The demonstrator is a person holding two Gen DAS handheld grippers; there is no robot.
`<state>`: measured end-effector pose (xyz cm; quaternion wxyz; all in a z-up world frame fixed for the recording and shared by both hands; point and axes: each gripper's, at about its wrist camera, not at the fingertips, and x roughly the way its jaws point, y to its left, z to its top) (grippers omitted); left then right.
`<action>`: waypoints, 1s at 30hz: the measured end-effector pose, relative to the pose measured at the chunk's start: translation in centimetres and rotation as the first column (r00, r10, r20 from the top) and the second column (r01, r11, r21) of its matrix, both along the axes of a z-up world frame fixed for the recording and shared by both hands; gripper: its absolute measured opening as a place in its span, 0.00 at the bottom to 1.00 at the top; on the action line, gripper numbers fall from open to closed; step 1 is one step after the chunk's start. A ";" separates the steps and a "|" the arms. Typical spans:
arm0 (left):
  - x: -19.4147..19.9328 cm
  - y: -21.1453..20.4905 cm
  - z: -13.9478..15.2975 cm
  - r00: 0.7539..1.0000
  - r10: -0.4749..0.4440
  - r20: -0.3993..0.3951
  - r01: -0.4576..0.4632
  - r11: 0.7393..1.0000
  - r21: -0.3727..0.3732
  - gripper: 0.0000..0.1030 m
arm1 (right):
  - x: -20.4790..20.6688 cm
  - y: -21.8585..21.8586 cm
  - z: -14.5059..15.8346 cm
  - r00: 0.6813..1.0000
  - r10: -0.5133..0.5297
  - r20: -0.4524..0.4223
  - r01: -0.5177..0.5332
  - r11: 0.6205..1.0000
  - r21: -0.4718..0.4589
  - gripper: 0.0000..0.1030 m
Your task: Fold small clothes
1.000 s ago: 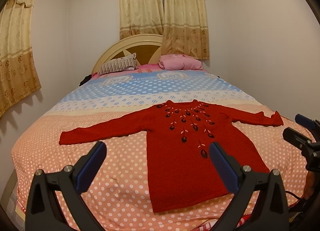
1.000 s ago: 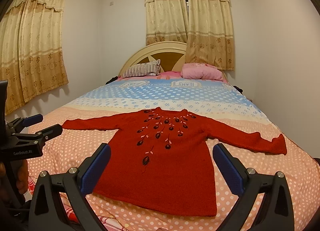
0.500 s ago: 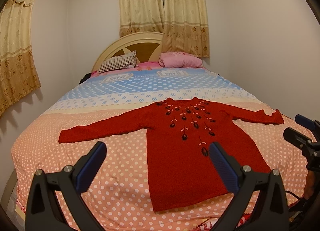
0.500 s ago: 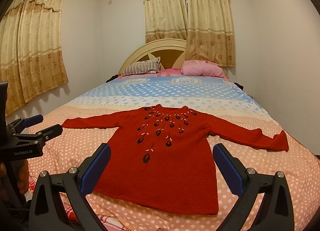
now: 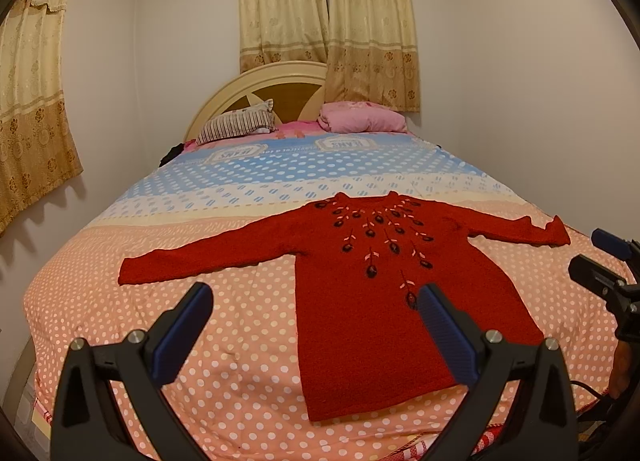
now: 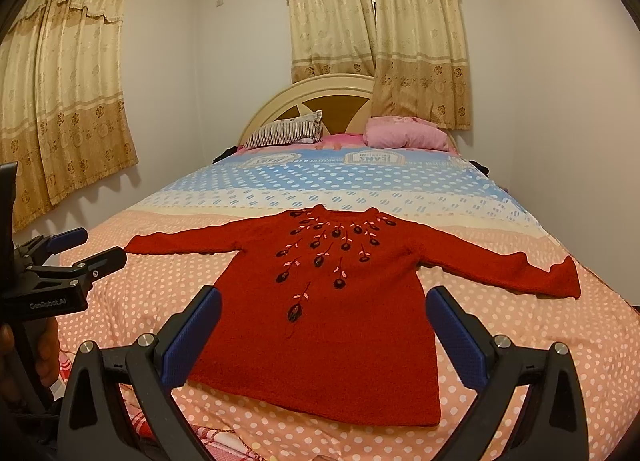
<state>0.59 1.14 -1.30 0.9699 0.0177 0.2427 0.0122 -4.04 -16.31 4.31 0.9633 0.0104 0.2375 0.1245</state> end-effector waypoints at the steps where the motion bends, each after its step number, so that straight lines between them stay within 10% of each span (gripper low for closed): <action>1: 0.0 0.0 0.0 1.000 0.001 -0.001 -0.001 1.000 0.000 1.00 | 0.0 0.0 0.0 1.000 0.000 -0.001 0.000 1.000 0.000 0.99; 30: 0.4 0.5 -0.4 1.000 0.007 -0.014 -0.007 1.000 0.002 1.00 | -0.3 0.4 -0.4 1.000 0.007 -0.010 -0.007 1.000 0.003 0.99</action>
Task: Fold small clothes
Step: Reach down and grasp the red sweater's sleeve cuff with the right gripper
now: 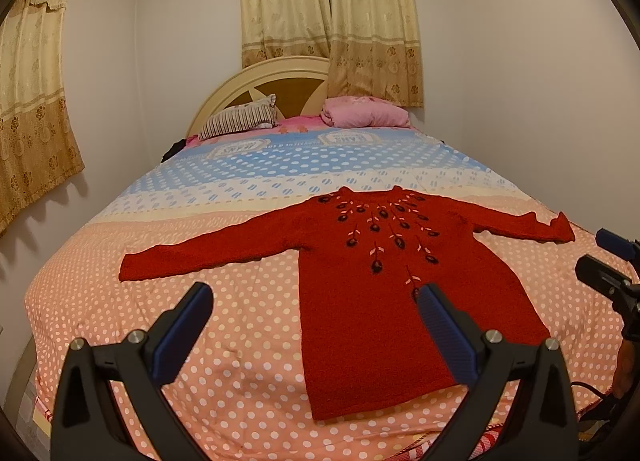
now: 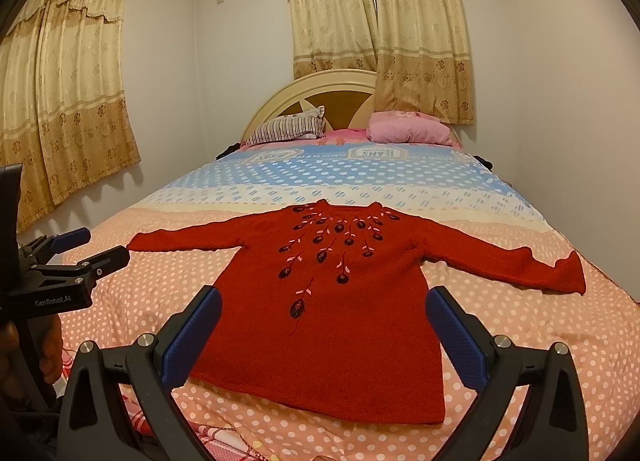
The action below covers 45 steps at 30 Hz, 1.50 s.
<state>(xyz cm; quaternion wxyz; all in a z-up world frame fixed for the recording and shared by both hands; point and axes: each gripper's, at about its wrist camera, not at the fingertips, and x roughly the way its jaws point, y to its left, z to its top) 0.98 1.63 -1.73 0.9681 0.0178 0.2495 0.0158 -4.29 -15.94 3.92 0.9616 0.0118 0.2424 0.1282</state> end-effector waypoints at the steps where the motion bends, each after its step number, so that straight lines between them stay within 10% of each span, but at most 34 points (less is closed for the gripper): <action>1: 0.0 0.0 0.0 1.000 -0.002 -0.001 0.002 1.000 0.001 1.00 | 0.0 0.0 -0.1 1.000 -0.001 0.000 0.001 1.000 0.000 0.99; 18: 7.7 0.5 -3.6 0.991 -0.020 -0.133 0.022 1.000 0.011 1.00 | 7.7 -11.6 -5.3 0.968 -0.171 -0.186 0.196 0.973 0.125 0.99; 24: 11.7 -0.8 -4.6 0.988 -0.042 -0.150 0.047 0.998 0.030 1.00 | 11.0 -21.6 -7.5 0.896 -0.339 -0.286 0.406 0.887 0.220 0.98; 36: 18.5 -0.6 -6.6 0.985 -0.018 -0.172 0.025 0.999 0.038 1.00 | 17.4 -38.2 -11.9 0.726 -0.488 -0.485 0.666 0.677 0.314 0.66; 45: 20.2 0.1 -9.1 0.975 0.071 -0.213 -0.078 0.997 -0.026 1.00 | 20.7 -43.1 -14.9 0.646 -0.530 -0.549 0.736 0.625 0.262 0.60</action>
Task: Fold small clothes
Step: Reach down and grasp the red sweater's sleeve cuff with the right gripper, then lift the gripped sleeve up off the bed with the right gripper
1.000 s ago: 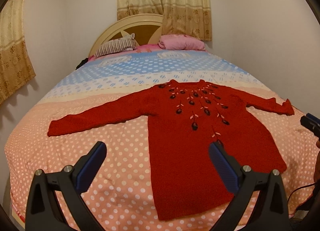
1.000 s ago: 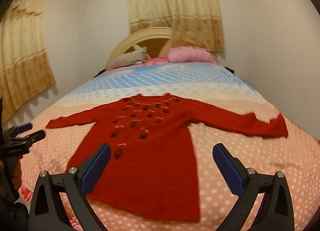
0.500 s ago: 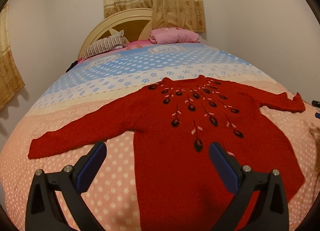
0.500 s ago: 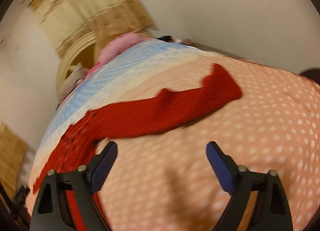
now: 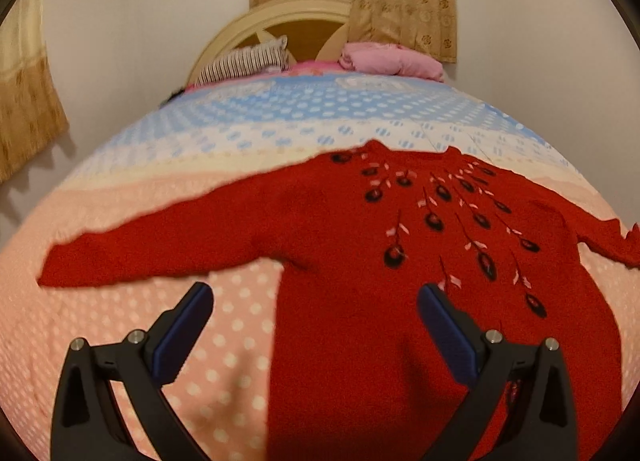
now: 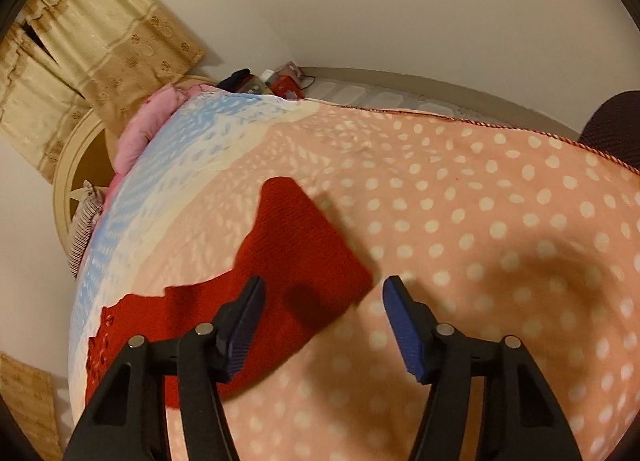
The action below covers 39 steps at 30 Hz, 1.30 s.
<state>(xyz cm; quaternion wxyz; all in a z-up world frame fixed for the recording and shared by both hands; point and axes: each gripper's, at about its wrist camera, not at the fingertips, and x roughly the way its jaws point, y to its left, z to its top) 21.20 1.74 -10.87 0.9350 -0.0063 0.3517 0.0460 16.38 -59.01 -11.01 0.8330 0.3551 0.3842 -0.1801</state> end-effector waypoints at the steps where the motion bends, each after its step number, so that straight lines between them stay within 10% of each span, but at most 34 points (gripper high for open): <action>1: -0.2 -0.1 -0.2 1.000 0.000 -0.003 0.000 1.000 -0.008 1.00 | 0.4 -0.2 -0.2 1.000 0.007 -0.011 -0.007 1.000 -0.006 0.60; 8: -1.6 -0.6 0.0 1.000 0.011 0.015 -0.010 1.000 -0.023 1.00 | 2.5 0.3 -1.3 0.994 0.086 -0.073 -0.091 0.994 -0.060 0.58; 10: -1.8 -0.5 0.0 1.000 0.005 0.013 -0.005 0.999 -0.038 1.00 | 2.4 0.5 -1.2 0.992 0.104 -0.074 -0.110 0.991 -0.071 0.19; 26: -3.8 0.2 1.2 0.999 -0.012 0.043 0.016 0.996 -0.088 1.00 | -2.6 4.9 12.4 0.955 0.169 0.242 -0.107 0.962 -0.251 0.16; 39: -3.9 1.6 1.7 0.998 0.001 0.068 0.003 0.999 -0.048 1.00 | 3.7 15.5 19.8 0.898 0.359 0.255 -0.233 0.879 -0.417 0.16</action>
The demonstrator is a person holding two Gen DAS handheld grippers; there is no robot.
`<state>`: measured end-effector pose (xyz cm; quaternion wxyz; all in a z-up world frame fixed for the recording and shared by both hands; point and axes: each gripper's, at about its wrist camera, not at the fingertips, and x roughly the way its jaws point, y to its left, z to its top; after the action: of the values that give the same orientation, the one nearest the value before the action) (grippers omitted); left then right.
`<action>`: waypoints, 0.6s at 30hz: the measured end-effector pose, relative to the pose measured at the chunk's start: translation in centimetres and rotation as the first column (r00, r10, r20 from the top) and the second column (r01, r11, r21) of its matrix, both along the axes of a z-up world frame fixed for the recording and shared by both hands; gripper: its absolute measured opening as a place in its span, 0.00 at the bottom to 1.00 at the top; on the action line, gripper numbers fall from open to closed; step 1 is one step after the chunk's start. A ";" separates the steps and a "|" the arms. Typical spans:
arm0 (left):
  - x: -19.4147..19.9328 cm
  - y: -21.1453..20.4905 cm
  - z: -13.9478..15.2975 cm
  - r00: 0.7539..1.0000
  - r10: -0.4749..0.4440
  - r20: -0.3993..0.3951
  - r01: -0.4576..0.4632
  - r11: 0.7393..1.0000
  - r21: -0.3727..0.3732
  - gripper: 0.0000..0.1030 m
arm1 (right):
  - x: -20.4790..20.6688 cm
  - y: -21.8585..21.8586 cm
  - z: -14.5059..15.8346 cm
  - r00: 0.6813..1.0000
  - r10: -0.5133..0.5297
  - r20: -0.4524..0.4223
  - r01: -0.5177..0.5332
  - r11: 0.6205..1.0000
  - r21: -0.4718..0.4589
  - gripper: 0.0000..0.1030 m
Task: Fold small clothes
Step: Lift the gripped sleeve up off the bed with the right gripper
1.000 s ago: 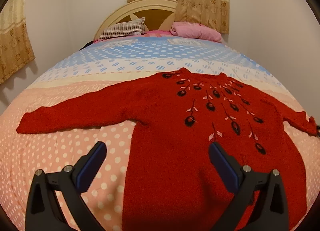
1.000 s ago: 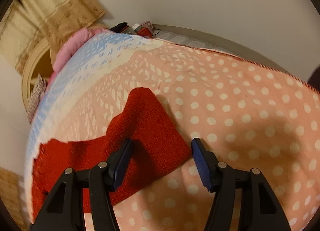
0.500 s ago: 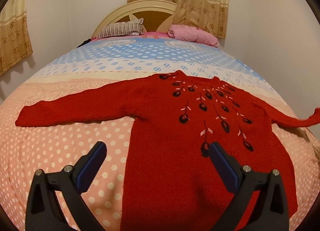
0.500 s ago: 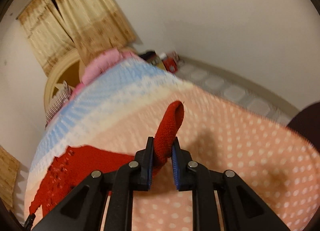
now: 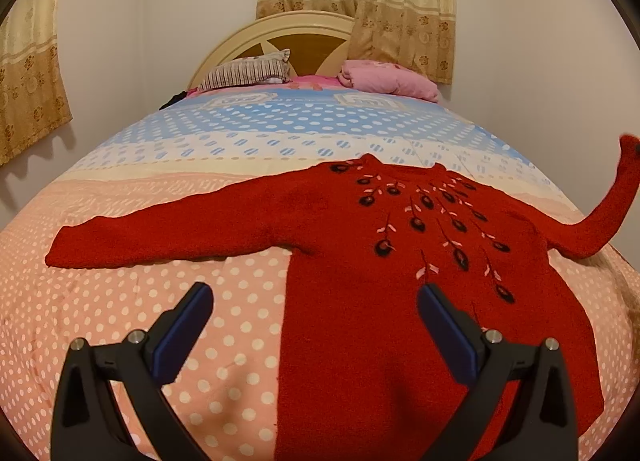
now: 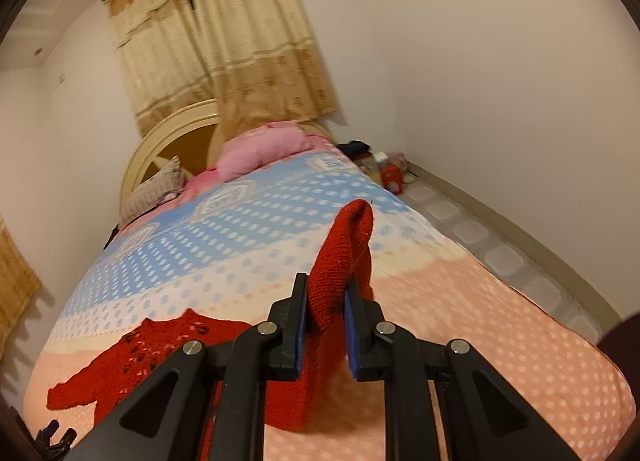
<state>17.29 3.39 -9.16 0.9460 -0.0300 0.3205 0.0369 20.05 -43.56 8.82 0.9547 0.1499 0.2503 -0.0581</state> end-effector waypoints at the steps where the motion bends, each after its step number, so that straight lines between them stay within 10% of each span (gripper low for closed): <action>1: 0.0 0.2 0.0 1.000 0.005 0.000 -0.005 1.000 0.002 1.00 | 0.6 1.4 0.5 1.000 0.018 0.006 -0.017 1.000 -0.015 0.16; 18: -0.1 2.5 0.3 0.999 0.036 -0.003 -0.036 0.997 -0.064 1.00 | 7.7 21.3 4.4 0.951 0.307 0.038 -0.299 0.943 -0.143 0.16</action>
<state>17.16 5.94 -8.86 0.9435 -0.0659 0.3218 0.0438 27.75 -22.23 13.24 0.9673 0.0459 0.2373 0.0770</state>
